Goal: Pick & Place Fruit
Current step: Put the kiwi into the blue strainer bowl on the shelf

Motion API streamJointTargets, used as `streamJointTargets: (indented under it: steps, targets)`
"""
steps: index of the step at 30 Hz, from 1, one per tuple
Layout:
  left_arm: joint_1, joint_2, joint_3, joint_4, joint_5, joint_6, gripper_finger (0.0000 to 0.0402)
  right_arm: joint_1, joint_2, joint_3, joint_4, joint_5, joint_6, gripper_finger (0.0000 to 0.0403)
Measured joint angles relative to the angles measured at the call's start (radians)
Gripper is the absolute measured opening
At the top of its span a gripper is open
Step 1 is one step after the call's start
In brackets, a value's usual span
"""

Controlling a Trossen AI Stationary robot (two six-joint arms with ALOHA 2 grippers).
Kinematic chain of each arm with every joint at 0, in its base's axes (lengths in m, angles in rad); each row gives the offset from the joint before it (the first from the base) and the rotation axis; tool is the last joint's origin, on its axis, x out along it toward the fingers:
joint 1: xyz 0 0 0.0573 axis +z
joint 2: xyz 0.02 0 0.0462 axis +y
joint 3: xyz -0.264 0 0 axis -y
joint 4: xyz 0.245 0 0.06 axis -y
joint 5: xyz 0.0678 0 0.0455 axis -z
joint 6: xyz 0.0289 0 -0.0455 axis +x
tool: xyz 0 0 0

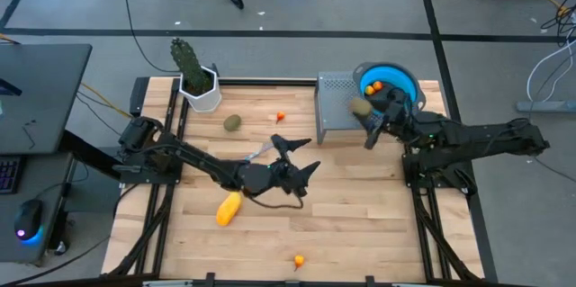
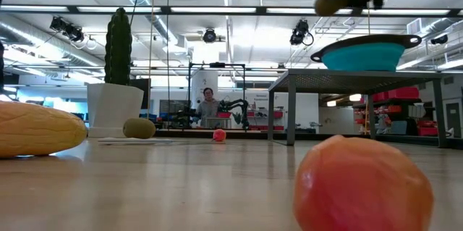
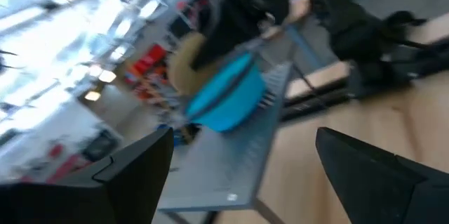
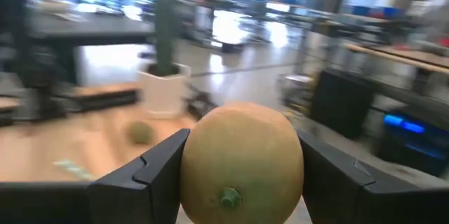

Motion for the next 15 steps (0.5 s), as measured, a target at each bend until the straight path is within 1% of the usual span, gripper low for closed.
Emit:
streamJointTargets:
  steps: [4, 8, 10, 12, 15]
  targets:
    - [0.056, 0.0, 0.0, -0.108, 0.139, -0.151, 0.0359, 0.0, -0.064, 0.0, -0.097, 0.153, -0.002, 0.0235]
    - [0.104, 0.0, 0.0, -0.202, 0.25, -0.261, 0.0359, 0.0, -0.089, 0.0, -0.151, 0.312, -0.034, 0.0236]
    - [0.12, 0.0, 0.0, -0.236, 0.273, -0.3, 0.0359, 0.0, -0.089, 0.0, -0.173, 0.401, -0.044, 0.0236]
    - [0.129, 0.0, 0.0, -0.26, 0.278, -0.316, 0.0359, -0.001, -0.087, 0.0, -0.192, 0.466, -0.05, 0.0236]
    - [0.13, -0.004, 0.0, -0.263, 0.288, -0.323, 0.0359, -0.011, -0.086, 0.0, -0.208, 0.497, -0.05, 0.0236]
